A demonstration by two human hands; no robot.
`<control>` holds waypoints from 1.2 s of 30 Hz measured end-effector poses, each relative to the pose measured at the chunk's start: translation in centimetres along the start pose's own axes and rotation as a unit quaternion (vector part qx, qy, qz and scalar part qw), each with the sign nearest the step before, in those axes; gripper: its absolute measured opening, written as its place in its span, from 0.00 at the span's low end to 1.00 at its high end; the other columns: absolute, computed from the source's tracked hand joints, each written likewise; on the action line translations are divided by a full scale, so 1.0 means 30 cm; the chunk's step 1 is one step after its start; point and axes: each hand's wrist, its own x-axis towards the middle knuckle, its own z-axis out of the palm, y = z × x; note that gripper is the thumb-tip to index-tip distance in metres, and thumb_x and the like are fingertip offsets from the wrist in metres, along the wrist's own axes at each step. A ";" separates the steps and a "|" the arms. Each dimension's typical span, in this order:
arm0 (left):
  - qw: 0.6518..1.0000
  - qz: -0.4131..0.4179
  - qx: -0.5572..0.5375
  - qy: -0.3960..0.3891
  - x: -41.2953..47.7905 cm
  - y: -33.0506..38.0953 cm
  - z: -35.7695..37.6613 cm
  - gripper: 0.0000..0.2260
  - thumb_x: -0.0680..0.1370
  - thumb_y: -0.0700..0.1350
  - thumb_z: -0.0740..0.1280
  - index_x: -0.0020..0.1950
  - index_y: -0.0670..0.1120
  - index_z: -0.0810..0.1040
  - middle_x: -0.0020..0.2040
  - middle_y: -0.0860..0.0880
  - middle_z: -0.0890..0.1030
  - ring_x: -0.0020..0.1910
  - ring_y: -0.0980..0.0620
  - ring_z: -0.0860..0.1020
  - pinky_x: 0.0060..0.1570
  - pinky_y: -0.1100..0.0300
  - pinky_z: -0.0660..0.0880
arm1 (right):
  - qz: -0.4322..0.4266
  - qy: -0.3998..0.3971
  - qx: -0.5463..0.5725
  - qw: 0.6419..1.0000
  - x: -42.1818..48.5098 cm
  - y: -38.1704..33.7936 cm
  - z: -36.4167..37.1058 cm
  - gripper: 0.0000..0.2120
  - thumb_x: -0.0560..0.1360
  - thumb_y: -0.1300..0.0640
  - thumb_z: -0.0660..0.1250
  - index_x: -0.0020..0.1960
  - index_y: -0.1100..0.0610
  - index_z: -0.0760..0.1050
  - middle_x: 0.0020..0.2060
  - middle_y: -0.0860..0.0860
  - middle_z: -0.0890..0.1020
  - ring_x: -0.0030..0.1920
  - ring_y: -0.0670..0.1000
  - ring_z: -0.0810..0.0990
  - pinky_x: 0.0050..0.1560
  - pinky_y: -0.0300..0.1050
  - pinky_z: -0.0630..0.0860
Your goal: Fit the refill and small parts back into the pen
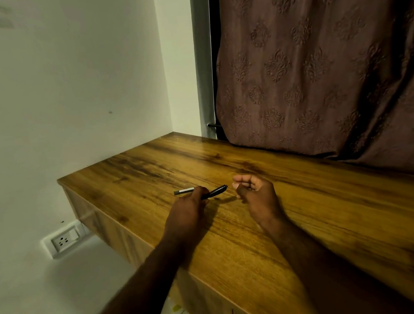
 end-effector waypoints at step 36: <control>0.999 0.029 -0.016 0.004 0.018 -0.057 0.031 0.19 0.74 0.58 0.57 0.52 0.48 0.78 0.46 0.47 0.84 0.45 0.51 0.81 0.42 0.59 0.75 | 0.034 -0.103 0.004 0.994 0.011 0.021 -0.020 0.08 0.77 0.59 0.67 0.47 0.64 0.79 0.35 0.56 0.82 0.30 0.47 0.75 0.30 0.40 0.69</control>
